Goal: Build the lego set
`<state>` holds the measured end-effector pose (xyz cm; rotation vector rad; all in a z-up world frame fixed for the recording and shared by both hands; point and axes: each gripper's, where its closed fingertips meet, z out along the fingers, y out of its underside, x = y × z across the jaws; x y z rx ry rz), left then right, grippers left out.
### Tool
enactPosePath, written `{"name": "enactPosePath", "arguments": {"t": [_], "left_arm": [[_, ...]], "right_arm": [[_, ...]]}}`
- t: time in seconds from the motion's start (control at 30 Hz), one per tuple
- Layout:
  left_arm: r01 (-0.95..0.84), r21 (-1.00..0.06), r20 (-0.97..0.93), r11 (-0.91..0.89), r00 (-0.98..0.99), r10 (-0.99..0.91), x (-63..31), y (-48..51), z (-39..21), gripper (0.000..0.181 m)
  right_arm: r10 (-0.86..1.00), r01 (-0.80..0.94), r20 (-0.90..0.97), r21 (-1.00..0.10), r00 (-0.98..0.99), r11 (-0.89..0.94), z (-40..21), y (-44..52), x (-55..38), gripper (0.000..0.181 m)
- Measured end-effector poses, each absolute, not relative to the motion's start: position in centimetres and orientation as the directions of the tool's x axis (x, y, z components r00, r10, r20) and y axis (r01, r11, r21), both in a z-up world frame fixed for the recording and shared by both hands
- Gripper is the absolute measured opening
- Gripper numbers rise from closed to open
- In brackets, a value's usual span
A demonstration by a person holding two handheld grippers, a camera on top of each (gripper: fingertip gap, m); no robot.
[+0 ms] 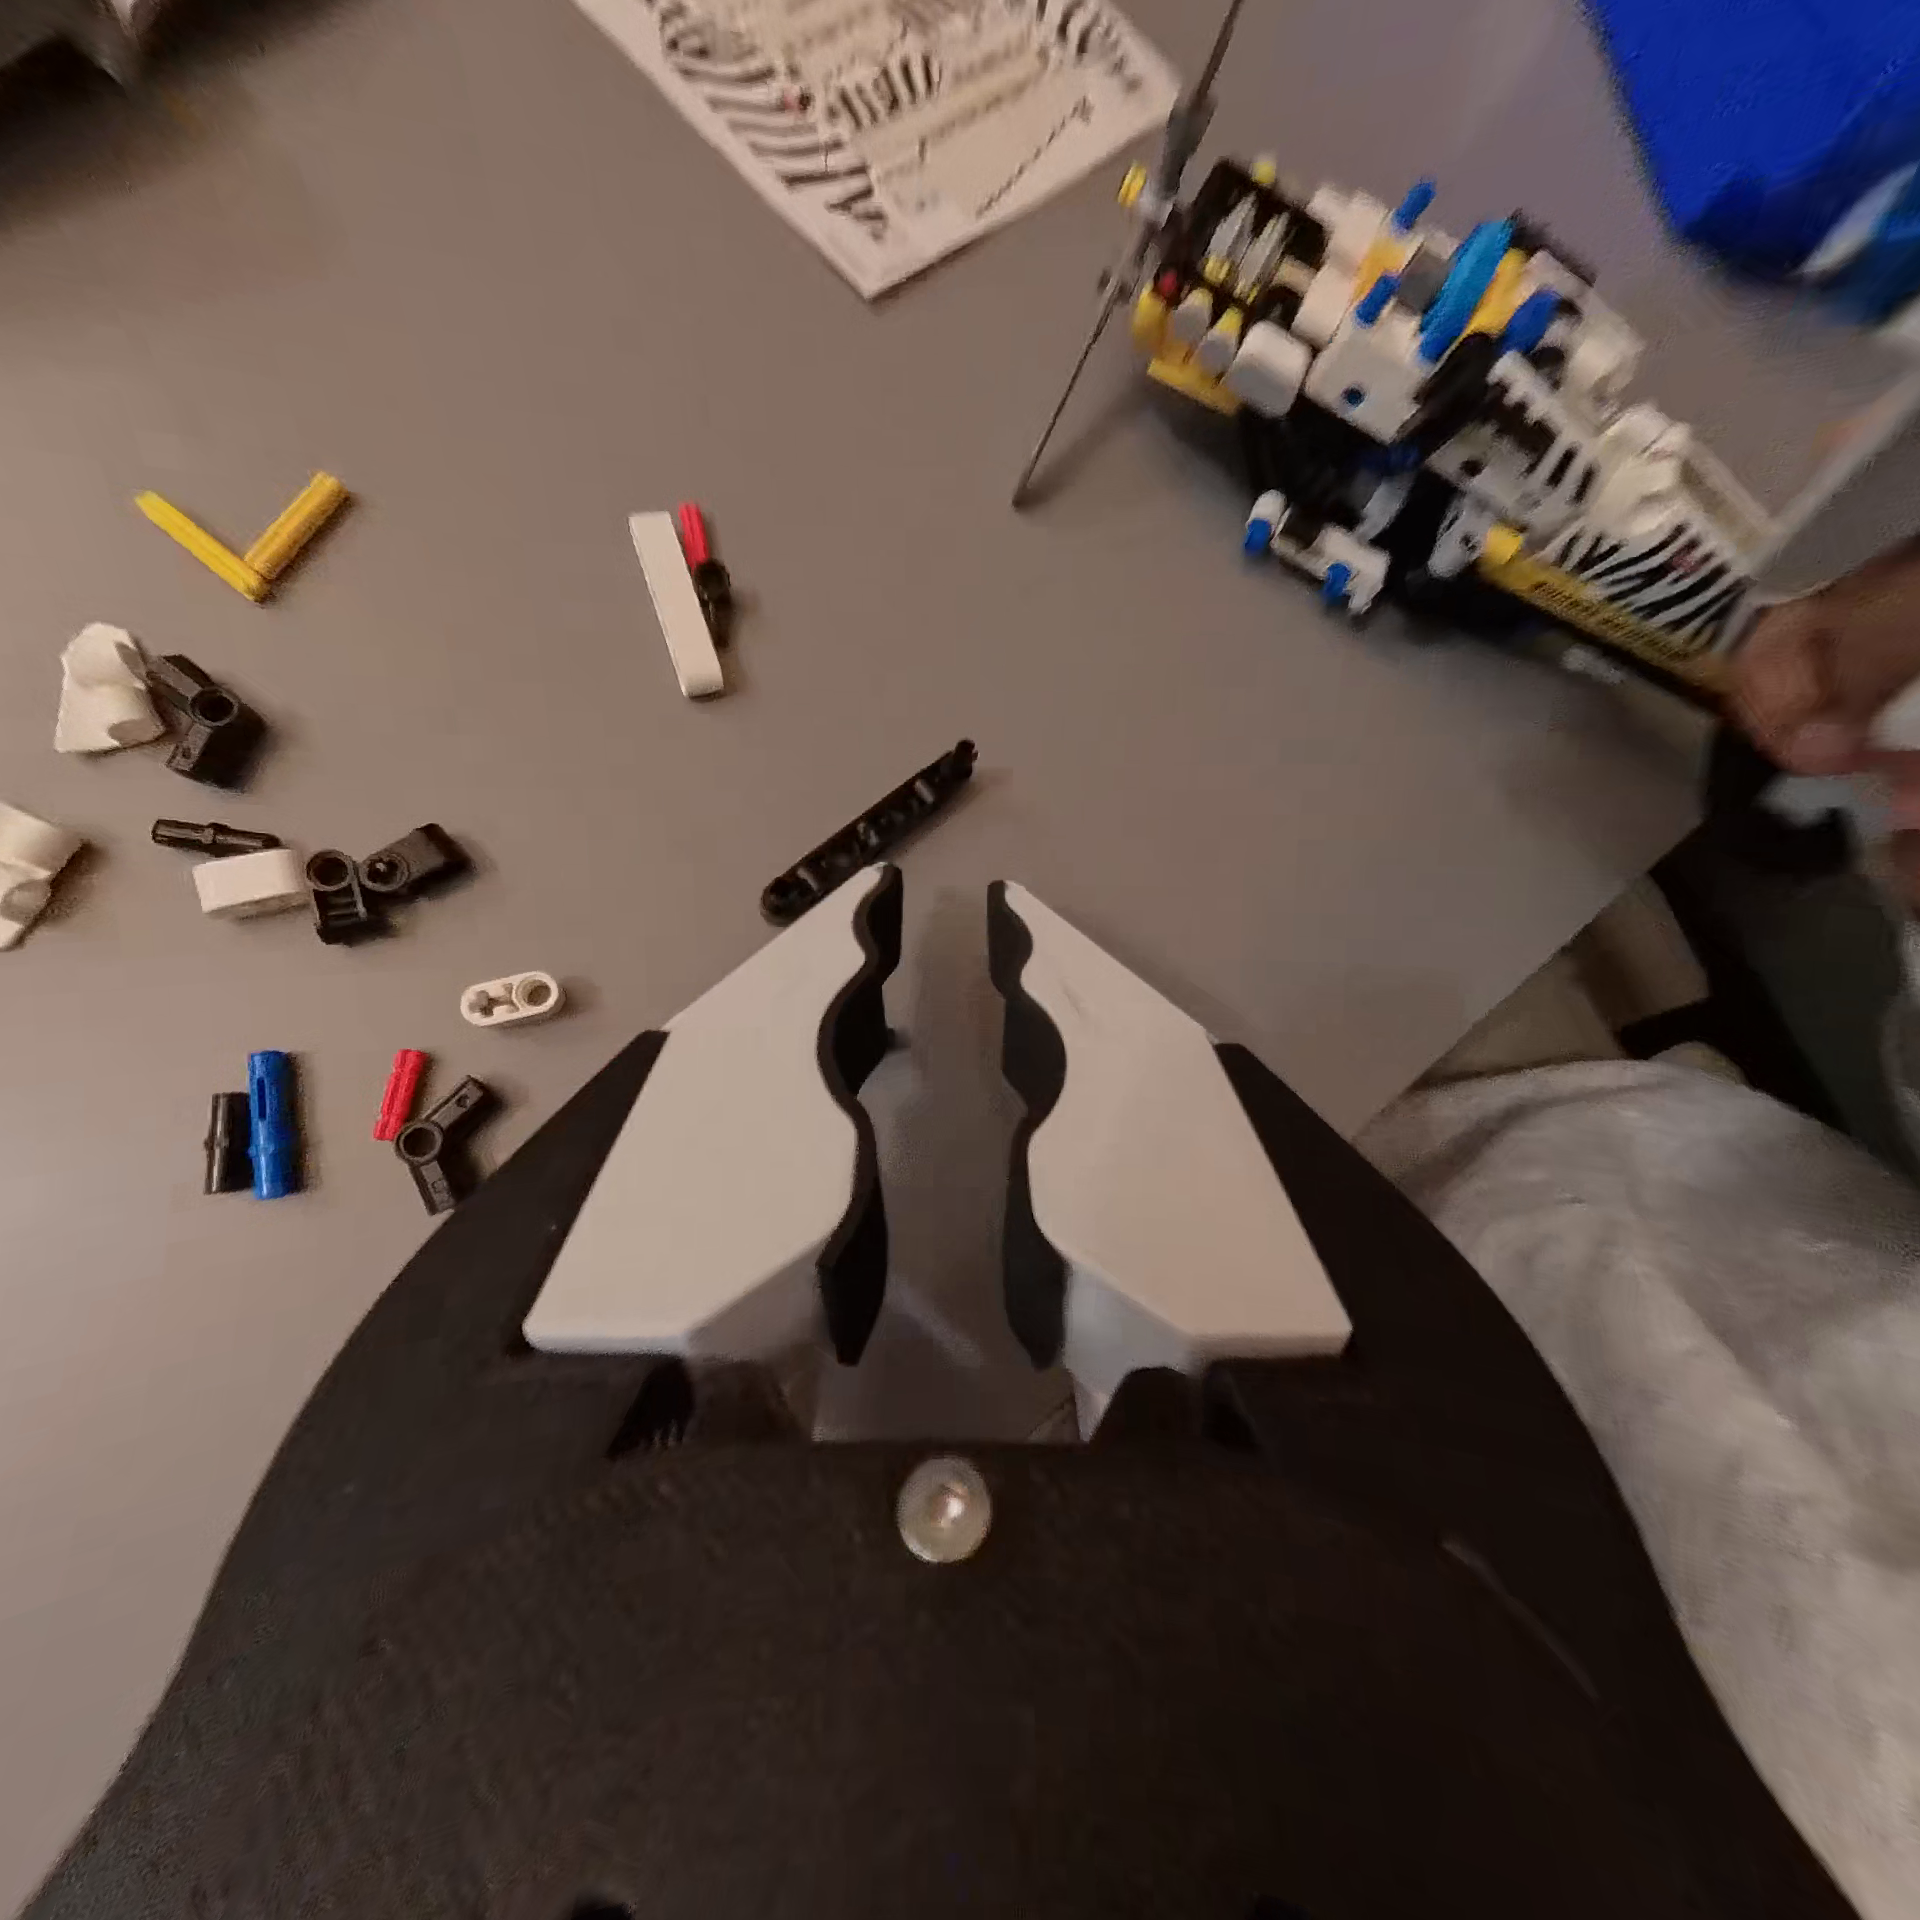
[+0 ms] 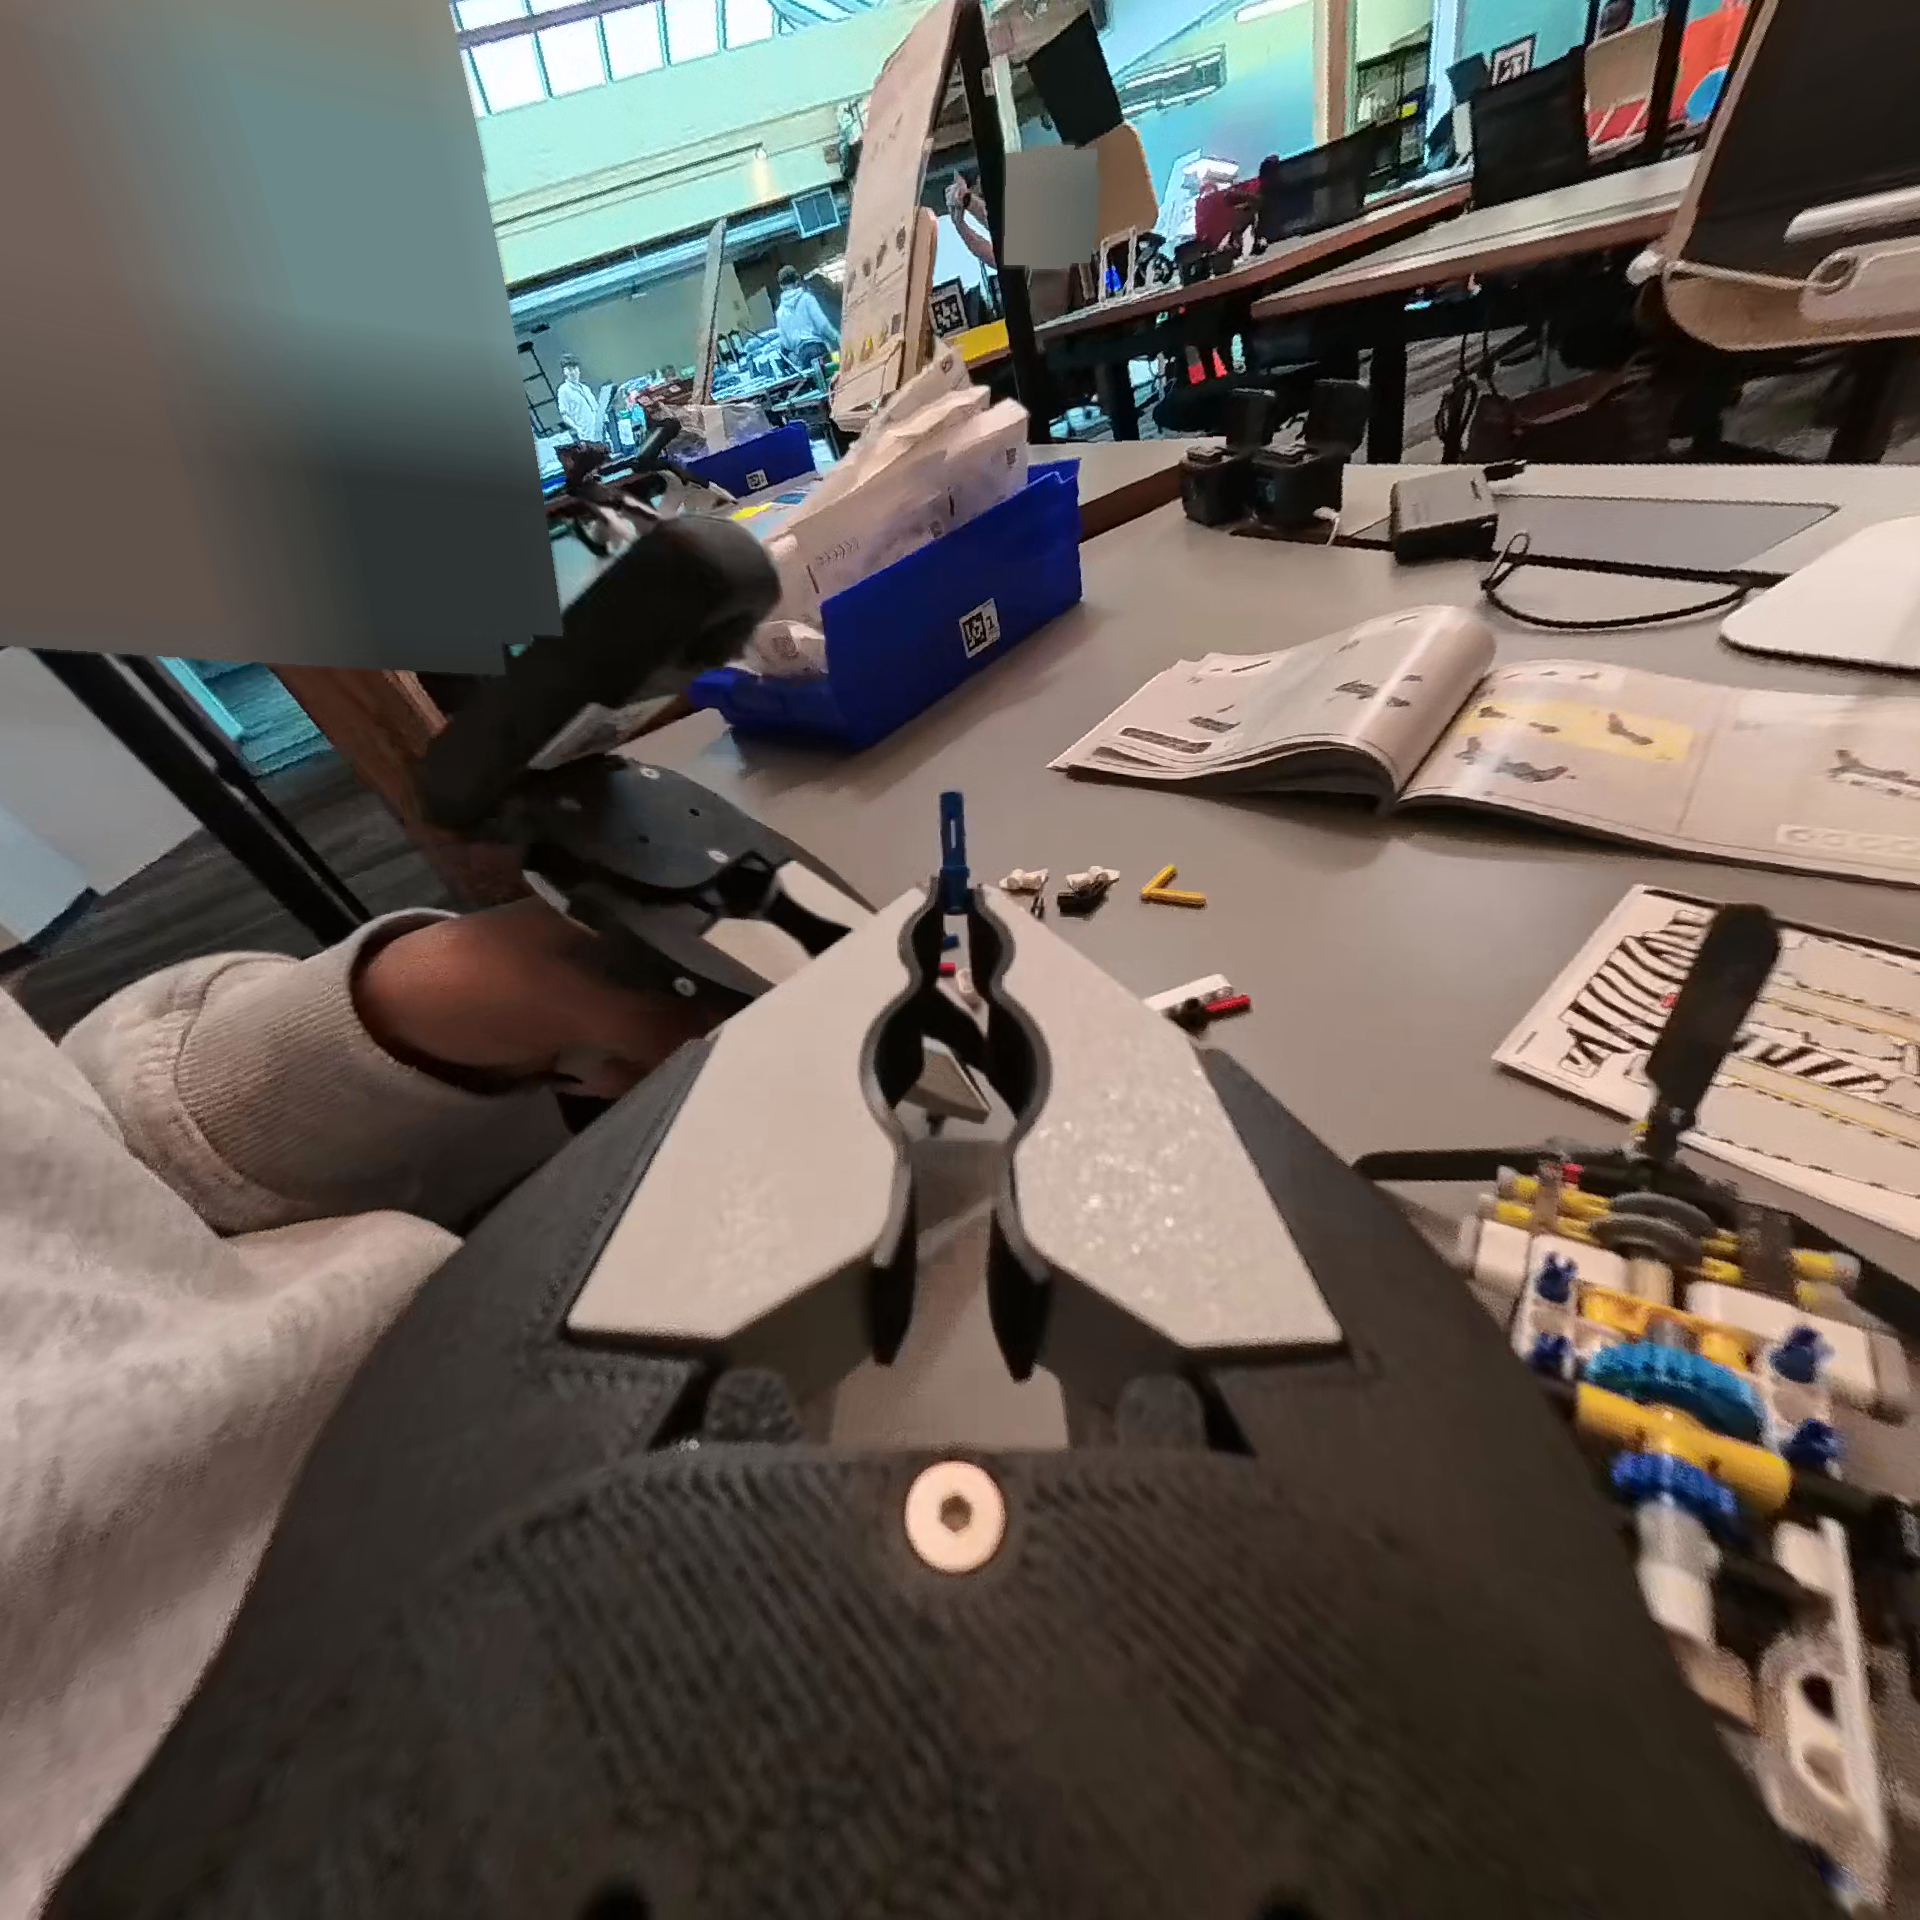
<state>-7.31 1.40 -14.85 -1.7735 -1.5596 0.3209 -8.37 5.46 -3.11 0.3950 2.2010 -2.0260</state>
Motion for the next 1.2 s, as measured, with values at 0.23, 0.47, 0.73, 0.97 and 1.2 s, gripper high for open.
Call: {"name": "enactPosePath", "arguments": {"t": [0.23, 0.47, 0.73, 0.97, 1.2], "left_arm": [[0.799, -0.594, 0.138, -0.094, 0.216, 0.967, -7.9, 0.7, -16.6, 0.026], [0.802, -0.583, 0.2, -0.13, 0.296, 0.934, -9.6, 1.8, -16.5, 0.053], [0.768, -0.581, 0.107, -0.268, 0.398, 0.911, -9.5, 3.0, -16.7, 0.045], [0.698, -0.666, -0.014, -0.264, 0.342, 0.94, -8.6, 1.6, -15.2, 0.027], [0.701, -0.643, -0.094, -0.307, 0.325, 0.941, -8.8, 1.1, -16.3, 0.029]], "right_arm": [[0.162, 0.14, -0.135, -0.99, -0.978, 0.021, -0.9, 8.0, -8.4, 0.001], [0.198, 0.1, -0.091, -0.994, -0.976, 0.037, -1.3, 8.9, -9.4, 0.002], [0.185, 0.184, -0.169, -0.981, -0.968, 0.064, -2.4, 8.8, -9.6, 0.002], [0.167, 0.237, -0.199, -0.939, -0.966, 0.249, -7.5, 7.6, -7.5, 0.002], [0.155, 0.207, -0.16, -0.91, -0.975, 0.361, -10.1, 6.7, -5.4, 0.002]]}}
